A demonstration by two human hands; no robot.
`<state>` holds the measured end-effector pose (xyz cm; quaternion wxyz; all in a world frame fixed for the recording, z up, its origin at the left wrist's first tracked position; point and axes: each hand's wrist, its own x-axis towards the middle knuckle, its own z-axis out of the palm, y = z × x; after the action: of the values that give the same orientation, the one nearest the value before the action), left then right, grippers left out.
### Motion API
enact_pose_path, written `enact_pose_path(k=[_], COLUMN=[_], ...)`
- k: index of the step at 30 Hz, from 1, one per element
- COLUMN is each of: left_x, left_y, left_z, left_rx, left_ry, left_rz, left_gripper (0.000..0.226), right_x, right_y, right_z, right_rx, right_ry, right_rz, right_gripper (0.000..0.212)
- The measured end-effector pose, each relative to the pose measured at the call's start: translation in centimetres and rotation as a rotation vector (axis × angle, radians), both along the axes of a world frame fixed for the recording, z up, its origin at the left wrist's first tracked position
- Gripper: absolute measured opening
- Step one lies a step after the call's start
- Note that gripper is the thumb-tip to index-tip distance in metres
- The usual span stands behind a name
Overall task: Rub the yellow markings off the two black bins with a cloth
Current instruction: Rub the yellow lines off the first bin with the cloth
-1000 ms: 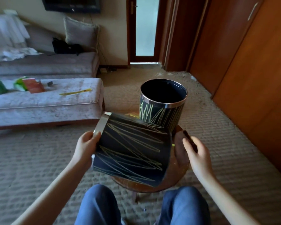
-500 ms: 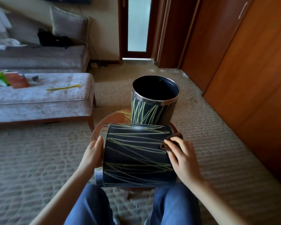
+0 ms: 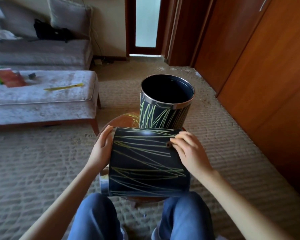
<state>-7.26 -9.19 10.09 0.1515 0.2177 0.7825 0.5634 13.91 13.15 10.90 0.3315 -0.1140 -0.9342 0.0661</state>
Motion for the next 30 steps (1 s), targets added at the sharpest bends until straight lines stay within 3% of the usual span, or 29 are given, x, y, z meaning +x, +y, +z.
enact_pose_path(k=[5, 13, 22, 30], left_x=[0.2, -0.6, 0.4, -0.5], left_y=[-0.1, 0.7, -0.2, 0.3], left_z=[0.1, 0.0, -0.3, -0.9], left_rx=[0.029, 0.053, 0.106, 0.104], left_ry=[-0.038, -0.1, -0.083, -0.089], left_rz=[0.009, 0.016, 0.017, 0.027], left_gripper=[0.042, 0.041, 0.038, 0.039], right_x=[-3.0, 4.7, -4.4, 2.6], right_y=[2.0, -3.5, 0.0, -5.2], right_z=[1.9, -1.1, 2.1, -0.8], right_rx=[-0.091, 0.112, 0.001, 0.169], right_ry=[-0.182, 0.028, -0.124, 0.029], right_rz=[-0.037, 0.048, -0.067, 0.08], right_gripper=[0.015, 0.025, 0.018, 0.023])
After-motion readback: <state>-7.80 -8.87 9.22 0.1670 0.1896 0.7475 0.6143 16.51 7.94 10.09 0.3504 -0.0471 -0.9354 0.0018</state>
